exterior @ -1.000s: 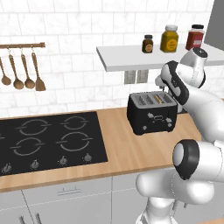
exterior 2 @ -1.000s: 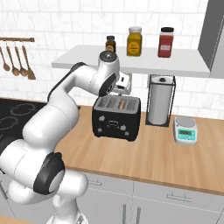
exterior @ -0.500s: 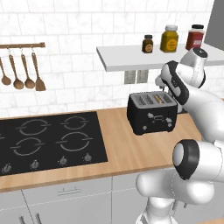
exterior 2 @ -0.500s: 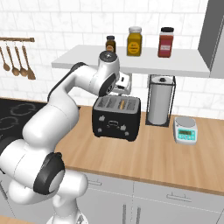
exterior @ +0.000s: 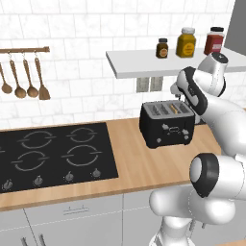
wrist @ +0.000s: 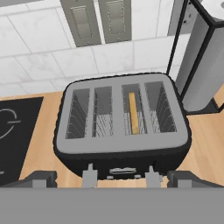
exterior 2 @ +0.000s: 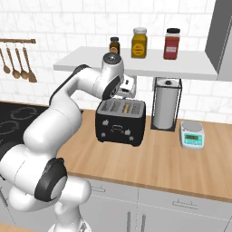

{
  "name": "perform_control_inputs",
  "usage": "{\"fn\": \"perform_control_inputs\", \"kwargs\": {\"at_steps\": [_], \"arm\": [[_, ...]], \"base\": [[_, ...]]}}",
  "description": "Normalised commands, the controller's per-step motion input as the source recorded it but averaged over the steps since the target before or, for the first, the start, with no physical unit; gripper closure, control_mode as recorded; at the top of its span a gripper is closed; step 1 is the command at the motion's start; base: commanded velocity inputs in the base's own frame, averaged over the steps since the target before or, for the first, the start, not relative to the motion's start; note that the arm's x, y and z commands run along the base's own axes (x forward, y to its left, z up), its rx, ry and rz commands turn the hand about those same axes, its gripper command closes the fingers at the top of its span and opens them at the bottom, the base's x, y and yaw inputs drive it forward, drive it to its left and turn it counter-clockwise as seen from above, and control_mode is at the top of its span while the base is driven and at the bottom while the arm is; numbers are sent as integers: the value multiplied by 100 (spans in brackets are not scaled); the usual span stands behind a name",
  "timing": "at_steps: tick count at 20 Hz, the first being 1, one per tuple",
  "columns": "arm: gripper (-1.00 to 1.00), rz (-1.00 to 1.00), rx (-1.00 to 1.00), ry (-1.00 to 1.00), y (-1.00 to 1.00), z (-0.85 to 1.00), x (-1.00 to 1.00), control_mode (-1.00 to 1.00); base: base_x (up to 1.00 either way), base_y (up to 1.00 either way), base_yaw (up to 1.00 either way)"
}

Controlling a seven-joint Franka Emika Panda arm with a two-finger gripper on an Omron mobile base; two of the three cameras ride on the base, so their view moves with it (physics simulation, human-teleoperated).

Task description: Start the toaster. Once the lever pops up, take the bread to the plate on the dining counter.

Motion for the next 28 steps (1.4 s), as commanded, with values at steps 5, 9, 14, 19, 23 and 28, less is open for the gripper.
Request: {"fn": "perform_control_inputs", "kwargs": {"at_steps": [5,9,14,19,23,28], "arm": [[-100,0,0,0,0,0,0,-100],[-100,0,0,0,0,0,0,-100],[-100,0,0,0,0,0,0,-100],[-100,0,0,0,0,0,0,-100],[-100,0,0,0,0,0,0,-100],[-100,0,0,0,0,0,0,-100]], "base": [[0,0,0],[0,0,0],[0,0,0],[0,0,0],[0,0,0],[0,0,0]]}}
